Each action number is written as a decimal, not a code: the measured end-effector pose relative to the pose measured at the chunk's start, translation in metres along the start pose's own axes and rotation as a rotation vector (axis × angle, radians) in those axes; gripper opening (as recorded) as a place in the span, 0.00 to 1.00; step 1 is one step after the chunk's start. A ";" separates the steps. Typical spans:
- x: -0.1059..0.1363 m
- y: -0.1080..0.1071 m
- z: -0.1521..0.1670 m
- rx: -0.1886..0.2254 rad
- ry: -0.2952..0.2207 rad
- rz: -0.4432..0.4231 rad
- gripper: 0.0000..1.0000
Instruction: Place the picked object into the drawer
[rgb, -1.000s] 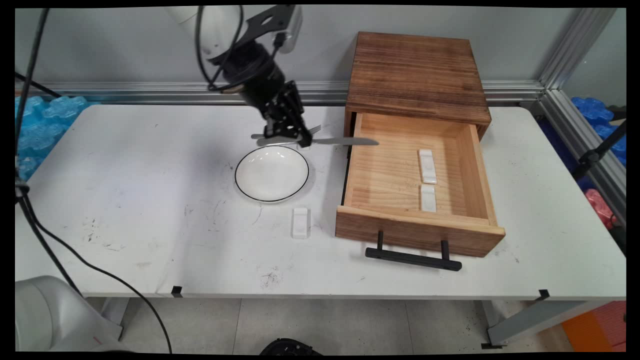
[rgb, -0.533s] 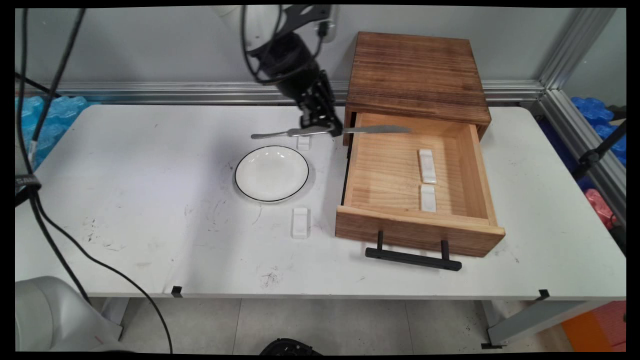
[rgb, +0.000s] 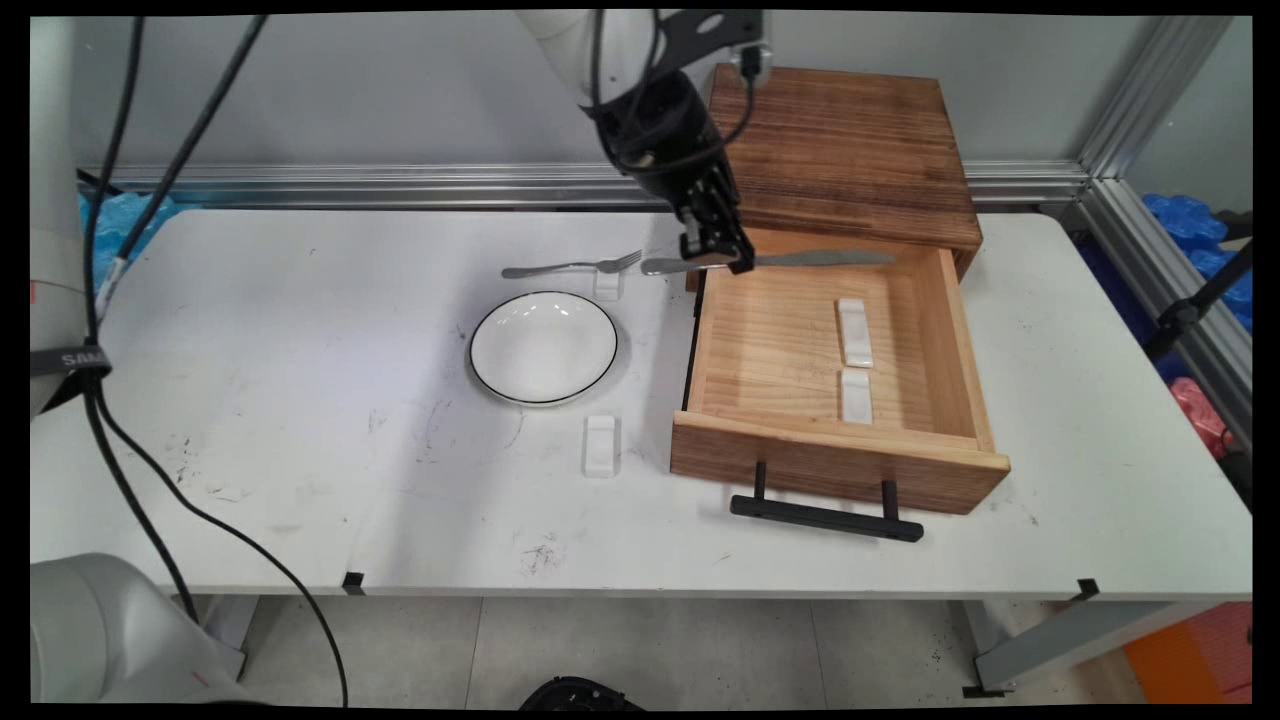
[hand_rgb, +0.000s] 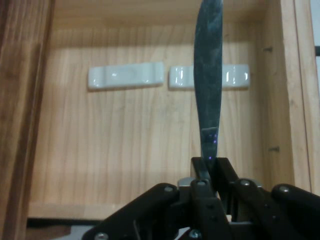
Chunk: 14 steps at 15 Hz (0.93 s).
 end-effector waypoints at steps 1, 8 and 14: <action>0.005 0.000 0.005 -0.003 -0.001 0.000 0.00; 0.025 0.004 0.042 -0.024 -0.017 -0.006 0.00; 0.032 0.012 0.075 -0.044 -0.022 0.009 0.00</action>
